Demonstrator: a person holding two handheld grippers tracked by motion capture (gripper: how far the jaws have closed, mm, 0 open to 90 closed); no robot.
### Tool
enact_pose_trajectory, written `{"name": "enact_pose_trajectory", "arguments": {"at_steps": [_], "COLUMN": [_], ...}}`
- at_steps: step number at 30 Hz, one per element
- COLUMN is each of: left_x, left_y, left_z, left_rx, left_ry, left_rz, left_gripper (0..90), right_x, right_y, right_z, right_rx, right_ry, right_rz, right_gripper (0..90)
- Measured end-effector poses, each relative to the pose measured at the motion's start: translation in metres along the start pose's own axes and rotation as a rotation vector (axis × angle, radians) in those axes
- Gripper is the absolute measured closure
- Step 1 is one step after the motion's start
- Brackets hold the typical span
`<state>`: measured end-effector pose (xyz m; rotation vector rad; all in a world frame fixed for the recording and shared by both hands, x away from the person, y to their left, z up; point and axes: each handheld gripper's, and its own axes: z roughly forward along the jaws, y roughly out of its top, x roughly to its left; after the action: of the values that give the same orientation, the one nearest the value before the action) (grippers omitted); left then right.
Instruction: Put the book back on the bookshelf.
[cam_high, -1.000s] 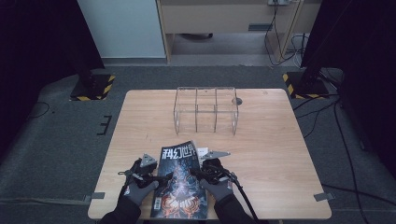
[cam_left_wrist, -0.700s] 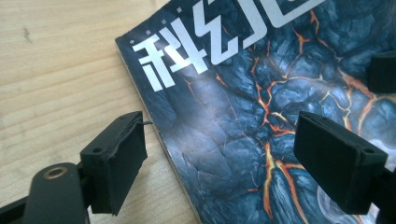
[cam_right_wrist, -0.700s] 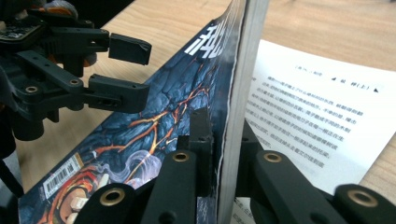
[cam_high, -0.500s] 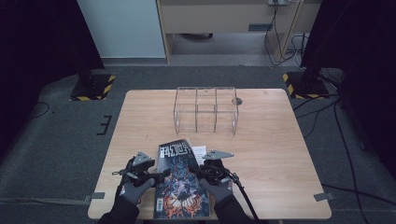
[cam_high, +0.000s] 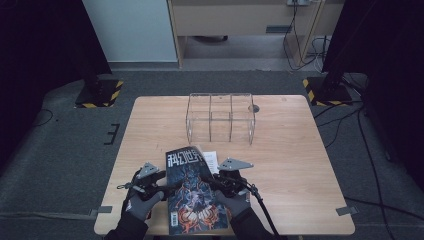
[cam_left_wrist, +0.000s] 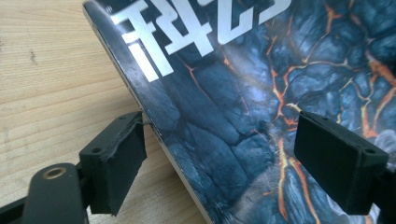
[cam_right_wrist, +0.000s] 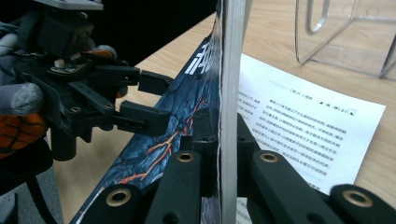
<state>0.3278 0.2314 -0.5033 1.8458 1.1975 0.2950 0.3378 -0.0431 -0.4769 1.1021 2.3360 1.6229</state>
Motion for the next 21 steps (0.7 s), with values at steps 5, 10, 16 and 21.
{"name": "enact_pose_trajectory", "arguments": {"at_steps": [5,10,16,21], "left_x": [-0.0003,-0.0005,-0.0029,-0.0021], "left_y": [-0.0002,0.0002,-0.0001,-0.0011], "left_z": [0.0004,0.0003,0.0033,0.0069], "left_rx": [0.000,-0.009,-0.020,-0.011], "left_ry": [-0.009,-0.028,-0.087,-0.096], "left_rz": [0.000,-0.001,0.007,0.012], "left_gripper": [15.6,15.2,15.0,13.7], "right_x": [0.0028,0.0064,0.0082,0.0076], "right_y": [0.0038,0.0077,0.0098,0.0094], "right_z": [-0.0037,-0.0080,-0.0108,-0.0097], "right_rx": [-0.023,-0.043,-0.059,-0.055], "right_ry": [0.009,0.016,0.024,0.022], "right_rz": [-0.019,-0.036,-0.052,-0.055], "right_gripper": [85.5,85.5,85.5,85.5]}}
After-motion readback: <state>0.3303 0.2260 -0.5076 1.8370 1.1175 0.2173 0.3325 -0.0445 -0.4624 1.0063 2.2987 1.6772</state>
